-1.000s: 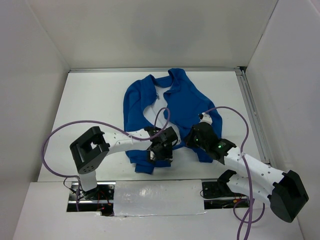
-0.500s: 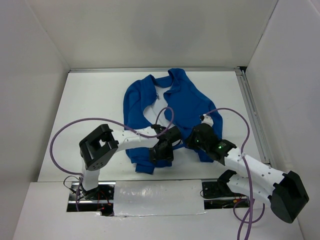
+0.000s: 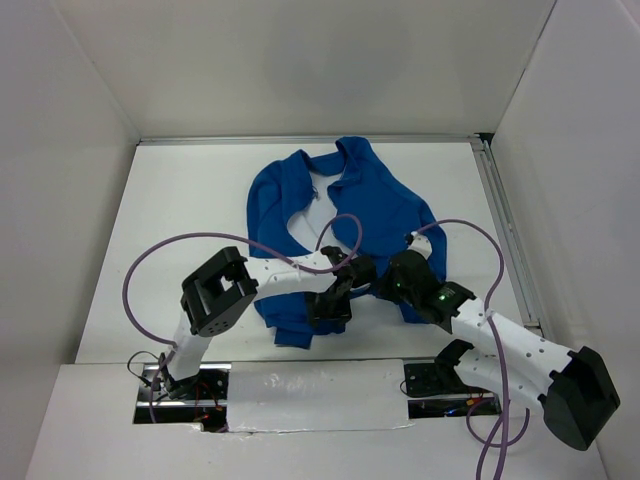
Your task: Zip up the jacket
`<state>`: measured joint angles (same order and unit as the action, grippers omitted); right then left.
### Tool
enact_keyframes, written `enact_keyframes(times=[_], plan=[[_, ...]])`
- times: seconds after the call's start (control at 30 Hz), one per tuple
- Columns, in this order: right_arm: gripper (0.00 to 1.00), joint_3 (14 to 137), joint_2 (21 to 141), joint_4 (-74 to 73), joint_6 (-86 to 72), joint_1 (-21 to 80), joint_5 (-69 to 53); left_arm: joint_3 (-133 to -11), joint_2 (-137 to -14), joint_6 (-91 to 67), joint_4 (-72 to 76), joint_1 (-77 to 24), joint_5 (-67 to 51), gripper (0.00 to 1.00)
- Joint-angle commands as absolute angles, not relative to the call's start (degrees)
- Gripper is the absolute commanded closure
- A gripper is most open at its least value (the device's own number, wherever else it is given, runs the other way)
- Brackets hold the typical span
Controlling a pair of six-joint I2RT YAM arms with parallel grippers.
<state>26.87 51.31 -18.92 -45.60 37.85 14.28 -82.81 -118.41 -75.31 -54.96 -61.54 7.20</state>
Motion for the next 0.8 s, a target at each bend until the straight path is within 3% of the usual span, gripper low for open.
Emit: enact_keyframes(times=[0.0,0.1,0.2,0.23,0.27,0.3,0.53,0.77], plan=[[1.00,26.2,50.9,-20.5,-46.1,37.3,17.1,-75.1,-129.5,-76.2,-42.6,-62.6,9.7,0.37],[1.00,26.1,51.4,-20.1,-46.2,37.0,16.7,-74.1,-129.6,-74.3,-39.0,-62.5,8.7,0.45],[1.00,25.9,51.7,-19.5,-46.1,36.9,15.8,-73.3,-129.0,-72.7,-37.3,-62.6,7.8,0.61],[1.00,25.9,51.7,-19.4,-46.0,36.9,15.7,-73.0,-128.6,-71.9,-36.6,-62.5,7.6,0.78],[1.00,26.0,51.7,-19.2,-45.6,36.8,15.1,-72.8,-128.1,-71.9,-36.5,-62.0,7.0,0.85],[1.00,26.0,51.7,-19.1,-45.4,36.8,14.8,-72.6,-126.9,-71.5,-36.3,-61.6,6.7,0.99],[1.00,27.2,50.6,-16.1,-42.6,37.0,9.6,-73.9,-115.8,-75.1,-46.1,-60.8,12.3,1.00],[1.00,30.1,49.7,-11.8,-41.0,37.1,1.8,-78.8,-96.0,-75.2,-56.7,-60.7,20.8,1.00]])
